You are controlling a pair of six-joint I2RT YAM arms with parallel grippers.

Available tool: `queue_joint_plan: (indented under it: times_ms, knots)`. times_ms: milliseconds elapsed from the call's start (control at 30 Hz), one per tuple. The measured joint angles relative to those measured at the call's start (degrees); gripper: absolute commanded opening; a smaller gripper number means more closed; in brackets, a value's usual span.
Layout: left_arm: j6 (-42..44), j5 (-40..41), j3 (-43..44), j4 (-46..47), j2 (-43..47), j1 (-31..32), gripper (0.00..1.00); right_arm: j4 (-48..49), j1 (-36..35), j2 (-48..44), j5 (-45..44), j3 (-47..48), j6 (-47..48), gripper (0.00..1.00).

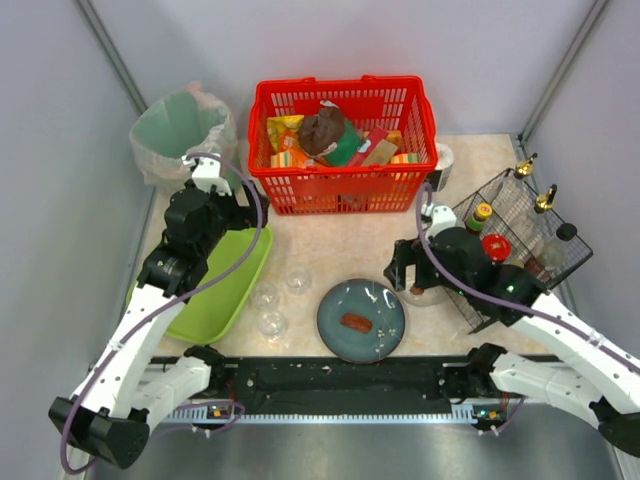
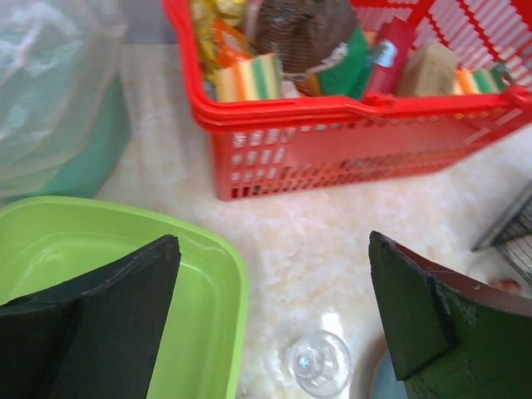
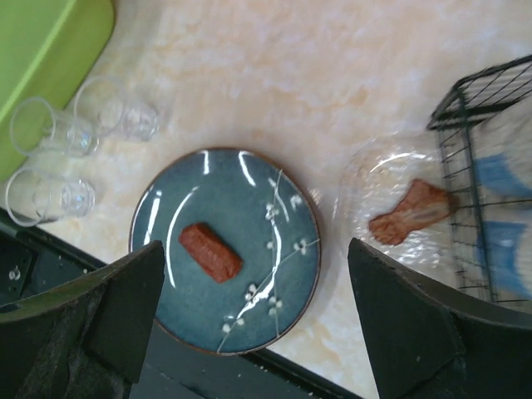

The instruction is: Clear the kitchen counter

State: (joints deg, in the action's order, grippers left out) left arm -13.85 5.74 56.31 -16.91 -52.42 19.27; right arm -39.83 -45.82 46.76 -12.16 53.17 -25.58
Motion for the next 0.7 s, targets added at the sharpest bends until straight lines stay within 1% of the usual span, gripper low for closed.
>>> queue_joint_plan:
  times_ms: [133, 233, 400, 467, 567, 600, 700]
  knots:
    - [-0.17, -7.82, 1.84, -2.93, 0.04, 0.00, 0.98, 2.43, 0.00, 0.85, 3.82, -5.84, -2.99, 0.86]
    - [-1.86, -12.81, 2.25, -5.62, 0.04, 0.00, 0.99, 3.91, 0.00, 0.85, 4.79, -7.93, -5.18, 0.86]
    - [-8.72, -19.63, -0.15, -8.48, 0.76, 1.44, 0.98, 6.01, 0.00, 0.11, 3.85, -9.49, -7.93, 0.85]
    - [-11.67, -20.28, -2.80, -9.27, 1.55, 4.46, 0.97, 6.49, 0.00, -0.79, 2.78, -10.25, -8.87, 0.85]
    - [-16.15, -19.76, -7.26, -10.16, 2.45, 10.62, 0.92, 7.02, 0.00, -2.14, 1.51, -11.32, -9.99, 0.85]
    - [-17.40, -19.82, -8.50, -10.40, 2.62, 11.96, 0.88, 7.15, 0.00, -2.45, 1.20, -11.58, -10.27, 0.85]
    - [-22.67, -19.71, -13.05, -10.43, 3.28, 16.17, 0.85, 7.32, 0.00, -2.99, 0.68, -12.11, -11.08, 0.85]
